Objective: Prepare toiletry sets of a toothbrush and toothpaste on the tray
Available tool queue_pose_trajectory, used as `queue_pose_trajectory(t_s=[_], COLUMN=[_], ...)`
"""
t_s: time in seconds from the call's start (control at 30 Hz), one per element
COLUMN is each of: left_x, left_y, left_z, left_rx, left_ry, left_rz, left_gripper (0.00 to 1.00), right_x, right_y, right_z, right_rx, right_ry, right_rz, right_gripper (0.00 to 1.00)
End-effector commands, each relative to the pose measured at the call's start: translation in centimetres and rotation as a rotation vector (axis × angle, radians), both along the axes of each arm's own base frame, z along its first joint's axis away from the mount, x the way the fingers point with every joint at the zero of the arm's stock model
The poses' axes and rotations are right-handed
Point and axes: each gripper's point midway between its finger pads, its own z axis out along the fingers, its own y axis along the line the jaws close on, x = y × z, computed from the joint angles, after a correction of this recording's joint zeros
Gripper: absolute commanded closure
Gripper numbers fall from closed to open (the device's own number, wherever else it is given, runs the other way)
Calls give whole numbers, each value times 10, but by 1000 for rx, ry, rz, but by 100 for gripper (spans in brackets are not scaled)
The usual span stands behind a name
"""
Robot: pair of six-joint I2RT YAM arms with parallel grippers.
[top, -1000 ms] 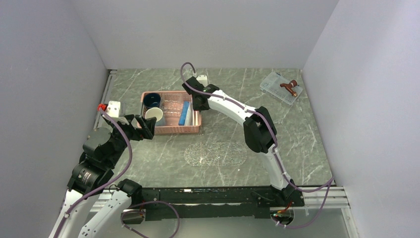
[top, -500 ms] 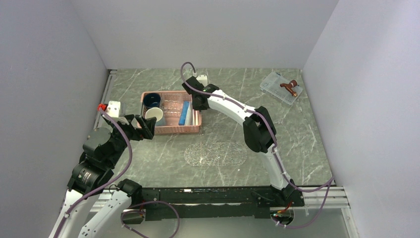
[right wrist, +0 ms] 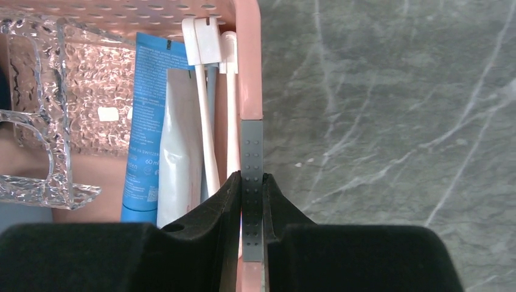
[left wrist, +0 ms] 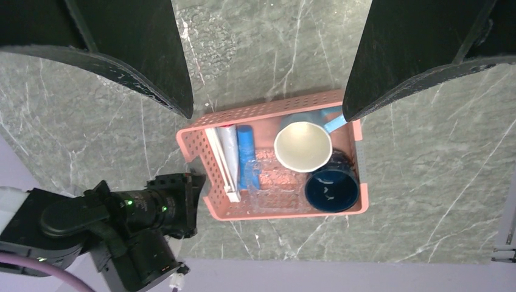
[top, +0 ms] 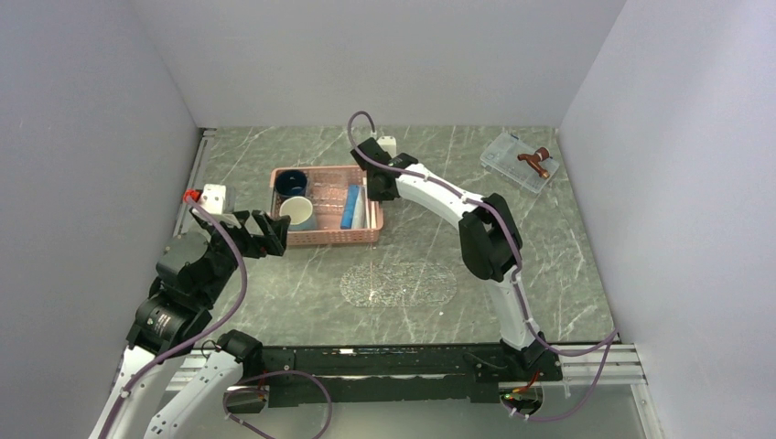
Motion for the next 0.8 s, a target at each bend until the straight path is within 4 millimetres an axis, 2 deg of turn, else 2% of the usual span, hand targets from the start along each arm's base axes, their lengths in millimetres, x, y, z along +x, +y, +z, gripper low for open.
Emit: queue_pose_trajectory(t_s=[0.0,0.2,0.33,0.6,0.77], left_x=[3,2,4,6,6], left_y=[-3,7,5,3,4], left_z=[1,4,1,-2,-1], left_rx=[-3,-2,4,8,8], left_ry=[2,-23,-7,9,7], left_rz=[-6,36,32,29,32], left_gripper=[1,1,1,1,1], right_x=[7,-2,-13,-32,-36], right_y=[-43,-75,-102,-135,-151], right_z=[24,27,26,21,15], right_rx=[-60,-106,-124,-129,-126], right_ry=[-49,-53,-50,-54,-49], right_rz=[-21,12,40,79,44], right_gripper=[100,100,100,100,100])
